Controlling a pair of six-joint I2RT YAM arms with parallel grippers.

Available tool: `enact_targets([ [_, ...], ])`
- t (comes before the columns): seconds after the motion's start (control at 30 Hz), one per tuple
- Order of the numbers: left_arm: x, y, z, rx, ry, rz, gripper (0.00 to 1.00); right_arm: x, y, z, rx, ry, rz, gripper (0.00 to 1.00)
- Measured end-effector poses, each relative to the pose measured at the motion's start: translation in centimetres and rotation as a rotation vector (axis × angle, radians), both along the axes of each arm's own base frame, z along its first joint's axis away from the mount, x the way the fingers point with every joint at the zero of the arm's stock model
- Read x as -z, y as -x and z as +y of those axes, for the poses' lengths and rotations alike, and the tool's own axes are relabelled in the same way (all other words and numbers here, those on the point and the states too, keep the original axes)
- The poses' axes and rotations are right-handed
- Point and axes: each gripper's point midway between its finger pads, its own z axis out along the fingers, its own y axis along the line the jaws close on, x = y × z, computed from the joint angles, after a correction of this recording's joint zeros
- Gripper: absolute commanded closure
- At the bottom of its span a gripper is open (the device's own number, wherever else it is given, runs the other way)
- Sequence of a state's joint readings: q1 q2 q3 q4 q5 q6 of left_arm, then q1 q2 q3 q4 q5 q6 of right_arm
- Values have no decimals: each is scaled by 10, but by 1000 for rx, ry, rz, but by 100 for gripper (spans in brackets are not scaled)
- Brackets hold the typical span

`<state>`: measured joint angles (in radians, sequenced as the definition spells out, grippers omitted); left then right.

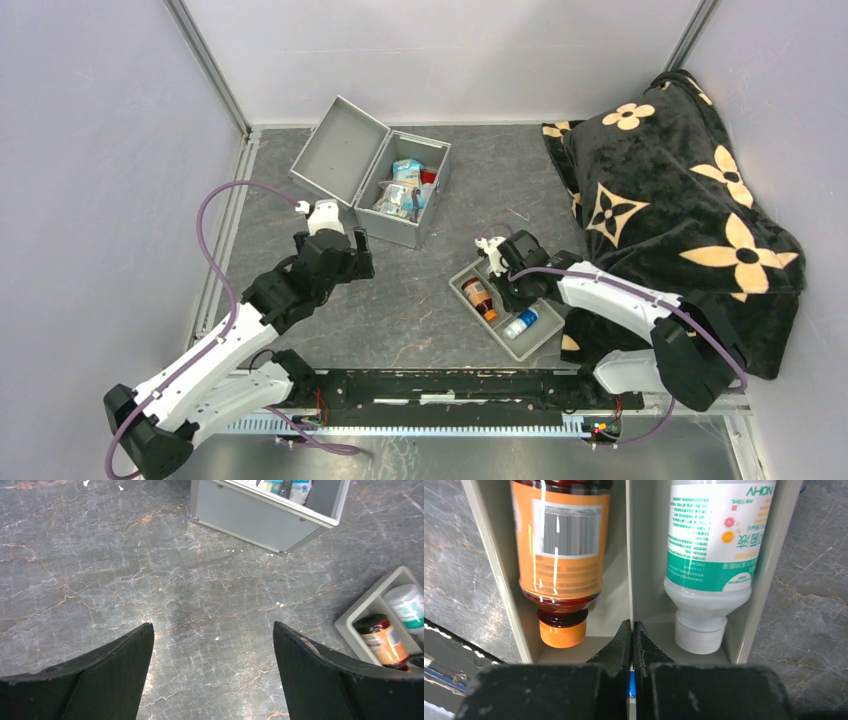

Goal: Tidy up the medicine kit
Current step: Pick up the medicine box compartment at the center of the board.

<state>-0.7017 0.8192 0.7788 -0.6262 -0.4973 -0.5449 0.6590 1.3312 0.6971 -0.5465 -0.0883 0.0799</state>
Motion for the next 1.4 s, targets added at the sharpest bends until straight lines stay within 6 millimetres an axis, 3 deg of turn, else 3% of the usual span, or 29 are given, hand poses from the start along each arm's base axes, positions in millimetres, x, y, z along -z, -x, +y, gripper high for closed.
enact_targets([
  [0.23, 20, -12, 11, -71, -87, 55, 1, -9, -5, 13, 72, -111, -54, 100],
  [0.37, 18, -28, 19, -129, -86, 62, 0, -16, -4, 19, 82, -167, -69, 100],
  [0.43, 6, -39, 23, -154, -82, 46, 0, -20, -3, 20, 82, -185, -76, 100],
  [0.53, -29, -61, 33, -194, -68, -13, 0, -26, -2, 22, 82, -212, -88, 100],
  [0.67, -78, -90, 66, -292, -32, -105, 0, -32, -2, 23, 78, -233, -100, 100],
  [0.77, -89, -105, 90, -341, -62, -111, 1, -34, -1, 24, 76, -242, -106, 100],
  [1.17, -71, -171, 131, -271, -275, 6, 14, -39, 7, 27, 50, -273, -83, 100],
  [1.4, -61, -210, 131, -199, -360, 34, 20, -37, 10, 25, 45, -264, -70, 100],
])
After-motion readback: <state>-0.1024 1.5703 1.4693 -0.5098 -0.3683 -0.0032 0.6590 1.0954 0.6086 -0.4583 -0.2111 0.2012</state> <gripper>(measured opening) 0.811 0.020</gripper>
